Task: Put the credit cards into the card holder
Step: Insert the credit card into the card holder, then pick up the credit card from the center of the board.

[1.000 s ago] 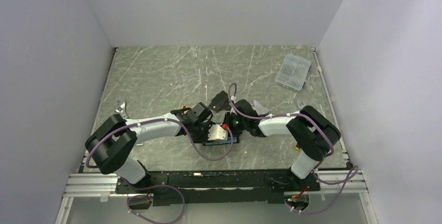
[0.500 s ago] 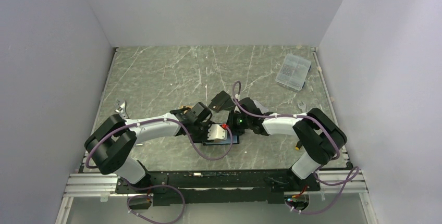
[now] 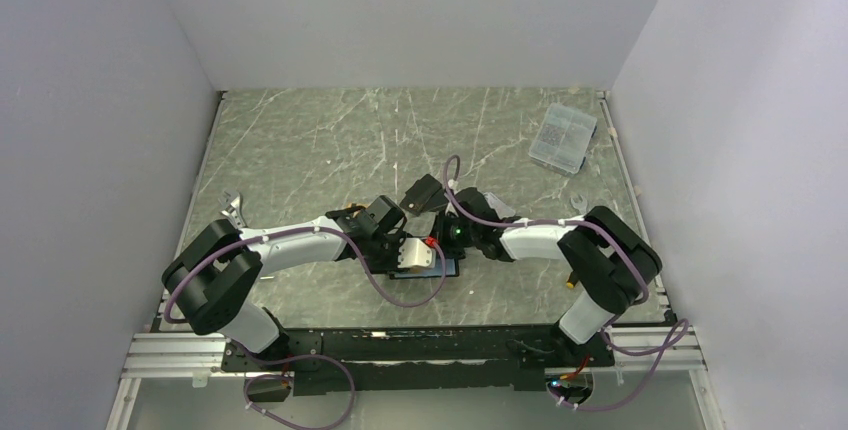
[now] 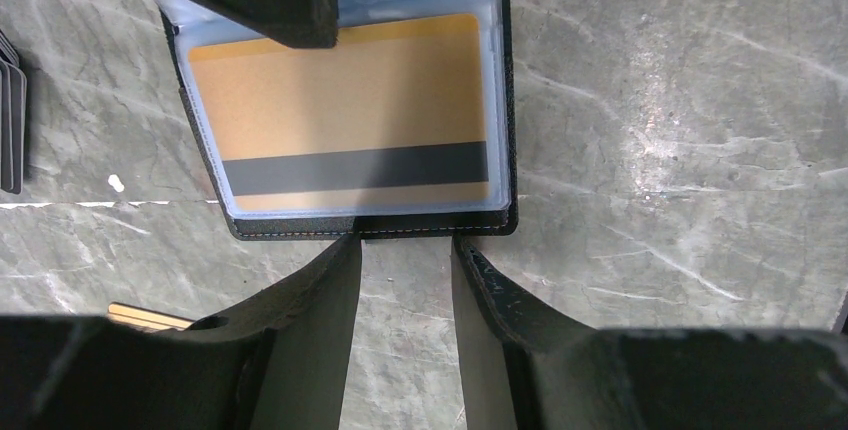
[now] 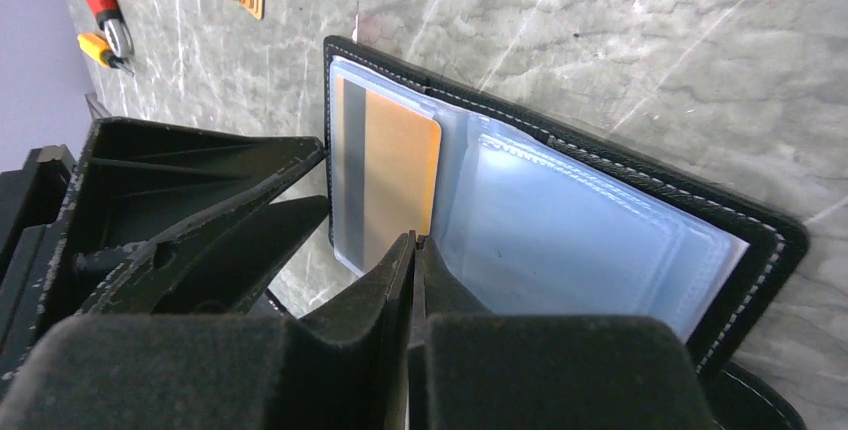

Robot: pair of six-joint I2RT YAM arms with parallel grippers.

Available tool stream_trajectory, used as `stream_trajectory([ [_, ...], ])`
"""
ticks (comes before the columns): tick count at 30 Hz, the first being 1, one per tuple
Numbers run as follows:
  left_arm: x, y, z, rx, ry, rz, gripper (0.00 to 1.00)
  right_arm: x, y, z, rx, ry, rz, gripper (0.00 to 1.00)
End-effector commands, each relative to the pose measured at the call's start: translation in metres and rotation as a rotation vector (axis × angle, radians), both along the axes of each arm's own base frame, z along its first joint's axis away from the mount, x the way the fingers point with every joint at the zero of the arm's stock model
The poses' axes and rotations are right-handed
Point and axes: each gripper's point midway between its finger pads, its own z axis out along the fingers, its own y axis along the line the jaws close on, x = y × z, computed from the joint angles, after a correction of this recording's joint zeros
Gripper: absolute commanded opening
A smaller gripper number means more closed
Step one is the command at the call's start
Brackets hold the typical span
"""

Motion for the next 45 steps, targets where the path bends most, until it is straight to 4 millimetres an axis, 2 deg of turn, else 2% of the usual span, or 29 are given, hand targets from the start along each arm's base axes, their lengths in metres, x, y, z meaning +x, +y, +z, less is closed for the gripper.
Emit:
stream_trajectory([
  [1, 0.005, 0.002, 0.002, -0.003, -0.022, -0.003, 0.44, 0.004, 0.015, 0.004, 0.046, -0.013, 0.003, 0.04],
  [7, 0.007, 0.001, 0.004, -0.006, -0.013, 0.009, 0.45, 0.001, 0.016, 0.005, 0.047, -0.001, 0.006, 0.05],
  [11, 0.018, 0.004, 0.02, -0.021, 0.003, 0.055, 0.53, 0.012, 0.003, 0.028, 0.027, -0.048, -0.009, 0.18],
  [12, 0.023, 0.005, 0.026, -0.022, -0.002, 0.069, 0.56, 0.019, -0.001, 0.037, 0.029, -0.077, -0.021, 0.23],
  [18, 0.052, 0.014, 0.082, -0.106, -0.016, 0.172, 0.69, 0.049, -0.035, 0.076, 0.004, -0.156, -0.093, 0.44],
  [19, 0.057, 0.016, 0.092, -0.117, -0.026, 0.189, 0.93, 0.053, -0.041, 0.081, -0.003, -0.169, -0.107, 0.48],
  [20, 0.064, 0.019, 0.101, -0.126, -0.042, 0.211, 0.99, 0.059, -0.047, 0.086, -0.007, -0.185, -0.124, 0.52],
  [23, 0.091, 0.032, 0.14, -0.156, -0.13, 0.294, 0.99, 0.077, -0.062, 0.101, -0.011, -0.225, -0.171, 0.61],
  [25, 0.115, 0.042, 0.17, -0.175, -0.205, 0.386, 0.99, 0.088, -0.066, 0.103, -0.024, -0.235, -0.182, 0.65],
  [26, 0.125, 0.048, 0.18, -0.182, -0.228, 0.434, 0.99, 0.093, -0.066, 0.101, -0.035, -0.231, -0.186, 0.66],
  [28, 0.141, 0.064, 0.19, -0.216, -0.224, 0.535, 0.99, 0.103, -0.062, 0.099, -0.042, -0.227, -0.188, 0.66],
  [30, 0.156, 0.073, 0.192, -0.287, -0.207, 0.639, 0.99, 0.111, -0.061, 0.094, -0.057, -0.225, -0.2, 0.66],
  [32, 0.165, 0.075, 0.192, -0.333, -0.161, 0.696, 0.99, 0.119, -0.062, 0.089, -0.076, -0.235, -0.209, 0.66],
  [38, 0.198, 0.061, 0.172, -0.251, -0.092, 0.775, 0.99, 0.138, -0.067, 0.071, -0.126, -0.235, -0.242, 0.66],
  [44, 0.21, 0.019, 0.146, -0.325, 0.087, 0.693, 0.99, 0.163, -0.068, 0.053, -0.121, -0.216, -0.264, 0.65],
  [45, 0.211, 0.012, 0.139, -0.334, 0.118, 0.689, 0.95, 0.168, -0.068, 0.05, -0.123, -0.21, -0.269, 0.65],
])
